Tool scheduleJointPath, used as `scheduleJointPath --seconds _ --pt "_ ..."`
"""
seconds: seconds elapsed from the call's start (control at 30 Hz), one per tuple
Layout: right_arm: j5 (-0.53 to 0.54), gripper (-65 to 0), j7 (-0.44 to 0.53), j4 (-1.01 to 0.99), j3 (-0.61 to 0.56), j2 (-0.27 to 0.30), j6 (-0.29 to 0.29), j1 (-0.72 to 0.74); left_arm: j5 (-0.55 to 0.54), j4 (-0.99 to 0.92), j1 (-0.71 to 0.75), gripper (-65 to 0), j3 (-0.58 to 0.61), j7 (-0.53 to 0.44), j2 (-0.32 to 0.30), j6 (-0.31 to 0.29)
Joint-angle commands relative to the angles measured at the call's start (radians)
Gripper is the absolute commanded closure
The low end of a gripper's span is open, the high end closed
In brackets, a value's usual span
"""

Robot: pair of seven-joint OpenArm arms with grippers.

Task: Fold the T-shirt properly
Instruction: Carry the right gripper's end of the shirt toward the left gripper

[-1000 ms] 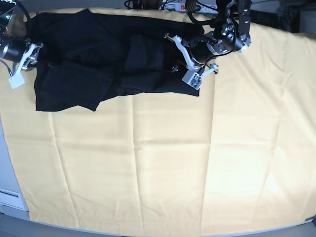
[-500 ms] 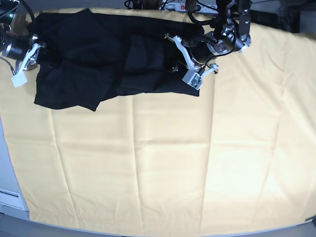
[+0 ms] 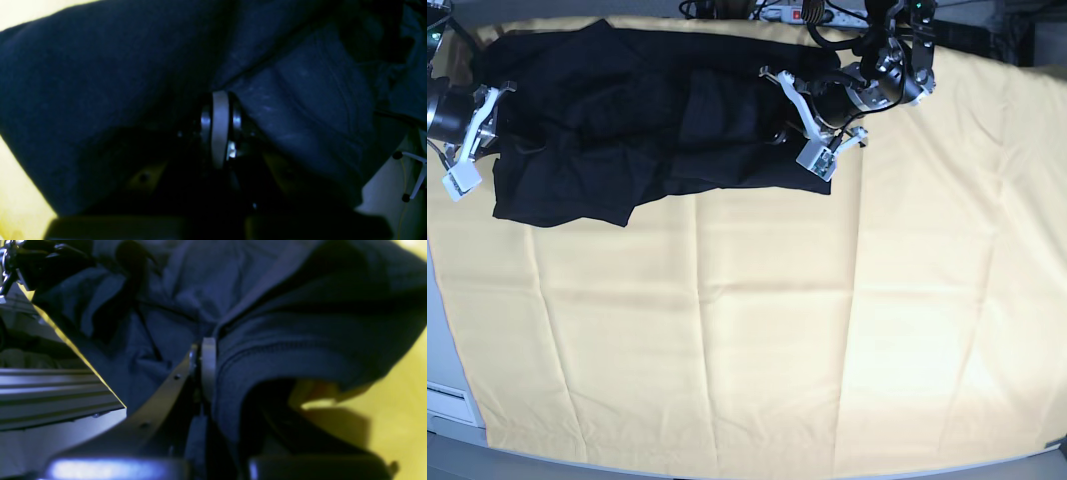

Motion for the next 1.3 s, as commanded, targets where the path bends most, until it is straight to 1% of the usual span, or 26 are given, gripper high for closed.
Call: scheduleJointPath --seconds 0.0,0.13,0.2,0.43,0.57,0.7,0.77,0.87,0.93,1.07,1.1,1.17,1.2,1.27 --pt "0.036 0.0 0.02 0.042 0.009 0.022 0.002 0.005 -0.016 0.011 0.0 0.0 0.0 -0.01 0.0 0.0" --pt "0.036 0.0 0.02 0.145 0.008 0.019 0.002 0.005 -0.016 0.011 0.0 0.0 0.0 -0.01 0.0 0.001" --pt "0.036 0.0 0.02 0.181 0.008 0.001 0.002 0.006 -0.016 0.012 0.0 0.0 0.0 -0.01 0.0 0.0" --pt "0.036 0.0 0.029 0.225 0.007 -0.137 0.002 0.006 -0.018 0.012 0.0 0.0 0.0 -0.01 0.0 0.0" --pt "0.036 0.0 0.037 0.225 0.005 -0.208 0.002 0.006 -0.044 0.012 0.0 0.0 0.0 -0.01 0.0 0.0" --pt "0.036 0.0 0.036 0.266 0.005 -0.27 0.002 0.006 -0.053 0.012 0.0 0.0 0.0 -0.011 0.0 0.0" --pt "0.036 0.0 0.036 0.312 0.006 -0.292 0.002 0.006 -0.052 0.012 0.0 0.0 0.0 -0.01 0.0 0.0" --pt "0.036 0.0 0.036 0.397 0.005 -0.31 0.002 0.005 -0.051 0.012 0.0 0.0 0.0 -0.011 0.0 0.0" --pt "0.036 0.0 0.036 0.441 0.005 -0.31 0.002 0.005 -0.049 0.012 0.0 0.0 0.0 -0.011 0.0 0.0" --pt "0.036 0.0 0.038 0.464 0.005 -0.31 0.002 0.006 -0.051 0.012 -0.001 0.0 0.0 -0.011 0.0 -0.003" --pt "0.036 0.0 0.037 0.464 0.005 -0.311 0.002 0.005 -0.056 0.013 -0.001 0.0 0.0 -0.011 0.0 -0.014" --pt "0.036 0.0 0.038 0.464 0.005 -0.31 0.002 0.005 -0.091 0.013 -0.001 0.0 0.0 -0.01 0.0 -0.063" --pt "0.036 0.0 0.041 0.464 0.005 -0.31 0.002 0.005 -0.116 0.013 0.0 -7.0 0.0 -0.01 0.0 -0.082" --pt "0.036 0.0 0.045 0.464 0.005 -0.31 0.002 0.006 -0.162 0.013 -0.001 -24.2 0.0 -0.01 0.0 -0.103"
